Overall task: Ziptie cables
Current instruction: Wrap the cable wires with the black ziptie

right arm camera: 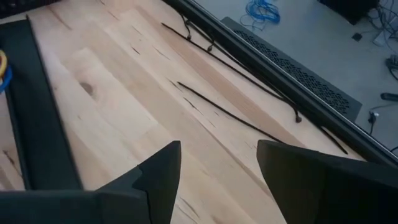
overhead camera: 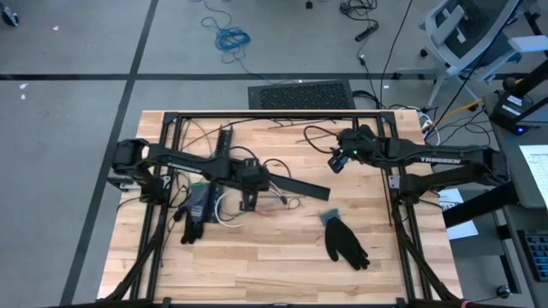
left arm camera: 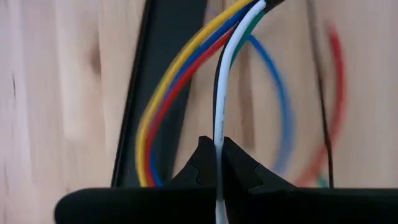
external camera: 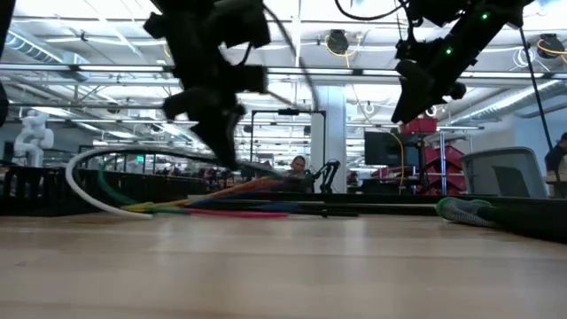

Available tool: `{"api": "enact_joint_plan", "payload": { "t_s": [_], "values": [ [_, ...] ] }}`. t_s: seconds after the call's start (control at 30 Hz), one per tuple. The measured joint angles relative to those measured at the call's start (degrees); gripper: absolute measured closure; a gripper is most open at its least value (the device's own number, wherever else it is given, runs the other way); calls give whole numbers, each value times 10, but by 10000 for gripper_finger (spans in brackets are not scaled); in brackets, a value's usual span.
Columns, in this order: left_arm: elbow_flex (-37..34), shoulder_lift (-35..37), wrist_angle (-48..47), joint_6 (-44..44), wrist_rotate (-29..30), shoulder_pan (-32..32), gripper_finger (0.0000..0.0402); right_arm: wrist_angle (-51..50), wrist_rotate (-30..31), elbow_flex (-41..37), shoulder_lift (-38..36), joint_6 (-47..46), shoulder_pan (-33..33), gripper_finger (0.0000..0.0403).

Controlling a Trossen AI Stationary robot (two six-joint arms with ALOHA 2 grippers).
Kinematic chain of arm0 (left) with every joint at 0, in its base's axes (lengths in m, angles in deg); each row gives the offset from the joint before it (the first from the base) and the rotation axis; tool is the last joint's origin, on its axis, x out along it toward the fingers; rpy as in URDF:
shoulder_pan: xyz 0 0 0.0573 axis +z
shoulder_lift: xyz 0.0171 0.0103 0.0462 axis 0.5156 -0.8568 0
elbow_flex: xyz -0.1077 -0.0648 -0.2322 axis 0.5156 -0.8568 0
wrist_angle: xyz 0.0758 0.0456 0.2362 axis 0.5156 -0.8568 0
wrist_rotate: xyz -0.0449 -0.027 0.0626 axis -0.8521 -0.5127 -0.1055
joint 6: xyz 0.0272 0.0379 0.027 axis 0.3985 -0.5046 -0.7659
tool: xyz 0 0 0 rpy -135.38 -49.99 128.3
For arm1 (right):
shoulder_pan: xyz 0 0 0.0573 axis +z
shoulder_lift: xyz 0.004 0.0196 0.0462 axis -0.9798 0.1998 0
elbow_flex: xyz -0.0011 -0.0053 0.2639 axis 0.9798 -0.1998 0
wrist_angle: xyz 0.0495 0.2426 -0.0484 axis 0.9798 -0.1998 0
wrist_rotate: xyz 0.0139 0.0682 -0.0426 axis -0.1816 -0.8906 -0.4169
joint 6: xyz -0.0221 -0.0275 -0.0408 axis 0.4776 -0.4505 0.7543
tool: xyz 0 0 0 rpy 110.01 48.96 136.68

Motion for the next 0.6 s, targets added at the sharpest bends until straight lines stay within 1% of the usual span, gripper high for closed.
{"api": "enact_joint_plan", "payload": {
  "t_s": [0.13, 0.3, 0.37, 0.5, 0.6],
  "values": [
    [14, 0, 59, 1, -2, 0, 398, -4, -1, 0, -1, -12, 0, 199],
    [17, 0, 36, -1, 7, 0, 398, -15, -1, 0, -1, -10, 0, 199],
    [17, 0, 14, -20, 9, -5, 398, -17, 0, 0, -1, -8, 0, 199],
    [18, 20, -52, -74, 83, -19, 398, -27, 0, 0, -1, -8, 0, 199],
    [33, 62, -72, -119, 130, -15, 398, -28, -3, 0, -1, 3, 0, 199]
  ]
}}
